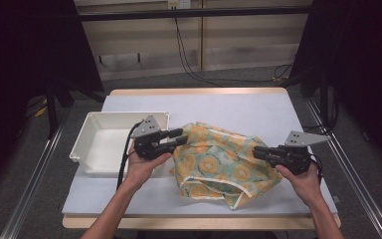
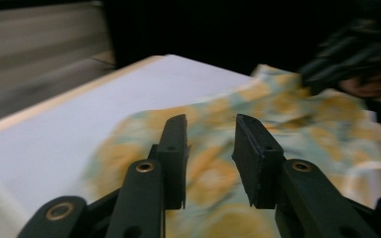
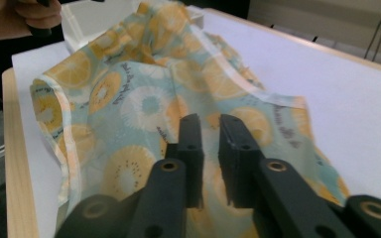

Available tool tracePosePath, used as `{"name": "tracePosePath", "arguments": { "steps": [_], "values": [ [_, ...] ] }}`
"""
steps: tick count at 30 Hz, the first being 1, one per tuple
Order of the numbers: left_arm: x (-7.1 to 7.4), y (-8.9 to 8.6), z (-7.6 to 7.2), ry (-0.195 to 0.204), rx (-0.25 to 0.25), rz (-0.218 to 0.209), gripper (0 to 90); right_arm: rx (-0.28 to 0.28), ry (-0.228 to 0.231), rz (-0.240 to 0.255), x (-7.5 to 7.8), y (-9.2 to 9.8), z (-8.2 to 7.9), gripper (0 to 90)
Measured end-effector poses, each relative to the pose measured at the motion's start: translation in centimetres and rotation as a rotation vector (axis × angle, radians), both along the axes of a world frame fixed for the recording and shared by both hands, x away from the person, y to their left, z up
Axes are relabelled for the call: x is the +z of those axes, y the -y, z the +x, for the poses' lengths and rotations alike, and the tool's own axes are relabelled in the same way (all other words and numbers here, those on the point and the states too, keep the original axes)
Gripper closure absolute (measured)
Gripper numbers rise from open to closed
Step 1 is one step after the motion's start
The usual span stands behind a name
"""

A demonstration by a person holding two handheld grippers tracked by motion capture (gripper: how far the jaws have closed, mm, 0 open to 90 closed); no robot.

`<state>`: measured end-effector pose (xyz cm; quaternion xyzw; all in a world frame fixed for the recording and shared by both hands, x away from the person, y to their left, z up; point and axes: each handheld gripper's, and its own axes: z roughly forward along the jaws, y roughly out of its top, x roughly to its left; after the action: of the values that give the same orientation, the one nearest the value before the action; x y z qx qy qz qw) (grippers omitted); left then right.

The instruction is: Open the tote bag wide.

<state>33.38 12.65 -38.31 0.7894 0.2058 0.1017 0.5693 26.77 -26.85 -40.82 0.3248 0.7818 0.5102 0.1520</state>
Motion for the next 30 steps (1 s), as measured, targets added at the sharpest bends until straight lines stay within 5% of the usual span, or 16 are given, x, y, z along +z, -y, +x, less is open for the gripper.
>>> {"name": "tracePosePath", "arguments": {
  "steps": [1,4,9,17,20,22,24,25,26,30],
  "values": [
    [-0.3,1.2,-0.2,-0.013,-0.054,0.006,67.0,0.001,-0.004,-0.013,-0.1,-0.3,0.2,73.5],
    [-1.4,3.7,-0.3,-0.033,-0.094,0.059,62.0,0.006,-0.034,-0.055,-0.9,-1.3,1.3,65.0],
    [-3.6,6.6,0.3,-0.090,-0.103,0.122,48.9,0.000,-0.064,-0.089,-1.8,-2.4,2.8,51.8],
    [-5.6,7.7,0.5,-0.103,-0.103,0.183,50.6,0.015,-0.087,-0.138,-3.1,-3.5,4.0,49.1],
    [-5.8,7.7,0.4,-0.095,-0.109,0.201,62.2,0.000,-0.081,-0.143,-3.3,-3.7,4.2,52.7],
    [-5.9,7.6,0.5,-0.093,-0.122,0.205,77.7,-0.016,-0.077,-0.151,-3.2,-3.6,4.4,58.8],
    [-6.0,7.4,0.6,-0.106,-0.137,0.204,89.7,-0.030,-0.071,-0.172,-3.2,-3.7,4.5,73.5],
    [-5.9,7.4,0.6,-0.109,-0.138,0.199,89.7,-0.030,-0.071,-0.172,-3.2,-3.7,4.5,73.5],
    [-5.7,7.2,0.5,-0.116,-0.150,0.180,90.0,-0.023,-0.077,-0.161,-3.2,-3.6,4.6,88.6],
    [-4.7,6.8,-0.3,-0.103,-0.194,0.138,90.0,-0.012,-0.085,-0.102,-2.7,-3.1,4.7,90.0]
  ]
}}
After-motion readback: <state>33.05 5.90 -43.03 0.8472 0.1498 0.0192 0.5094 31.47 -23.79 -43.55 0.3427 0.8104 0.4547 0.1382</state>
